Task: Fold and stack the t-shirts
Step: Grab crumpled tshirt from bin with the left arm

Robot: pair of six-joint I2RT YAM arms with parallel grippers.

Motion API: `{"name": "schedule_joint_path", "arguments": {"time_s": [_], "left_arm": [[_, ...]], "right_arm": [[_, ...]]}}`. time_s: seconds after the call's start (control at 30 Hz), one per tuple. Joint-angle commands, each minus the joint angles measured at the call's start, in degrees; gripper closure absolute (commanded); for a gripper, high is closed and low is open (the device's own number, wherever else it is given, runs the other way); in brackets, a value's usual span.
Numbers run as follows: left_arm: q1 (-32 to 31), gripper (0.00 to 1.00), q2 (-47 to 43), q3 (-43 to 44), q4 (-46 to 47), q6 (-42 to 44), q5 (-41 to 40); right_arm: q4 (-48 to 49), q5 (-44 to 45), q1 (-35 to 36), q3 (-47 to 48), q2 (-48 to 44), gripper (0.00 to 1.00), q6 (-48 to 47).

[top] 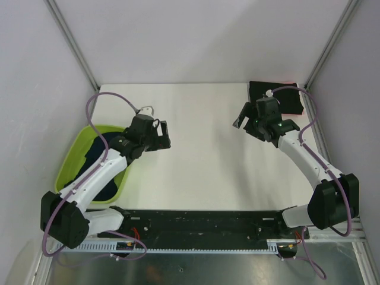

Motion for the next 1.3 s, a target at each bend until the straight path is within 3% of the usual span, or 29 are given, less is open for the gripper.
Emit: {"name": "schedule_joint_path", "arguments": {"time_s": [0.0,0.3,0.6,0.83,1.13,1.2,1.27], "left_arm": [[0.4,0.01,-2.5,-0.4,0.8,-0.2,-1.8],[3.1,0.0,-5.9,-0.8,-1.0,-4.1,-8.3],[21.5,0.01,-3.0,-0.7,-6.2,-14.1,-15.8],[31.2,0.01,7.1,-0.6,-6.4,-16.6,-21.5],[38.1,0.01,24.3,1.6,-6.0,-19.4,-16.2],[38.4,0.12,26.1,1.8,-5.9,-19.6,-15.9],[38.5,0.38,26.1,1.9,-6.0,-19.5,-16.3]], "right_arm": [[1.6,0.2,0.3,0.1,0.0,0.07,-0.3],[2.1,-0.5,0.4,-0.2,0.2,0.07,-0.5],[4.7,-4.6,0.4,-1.1,1.4,0.07,-1.9],[7.8,-8.9,0.6,-1.9,3.0,0.07,-2.0],[9.5,-12.2,0.4,-2.3,4.2,0.07,-2.5],[9.7,-12.6,0.4,-2.4,4.2,0.07,-2.6],[9.7,-12.6,0.4,-2.6,4.1,0.07,-2.7]]}}
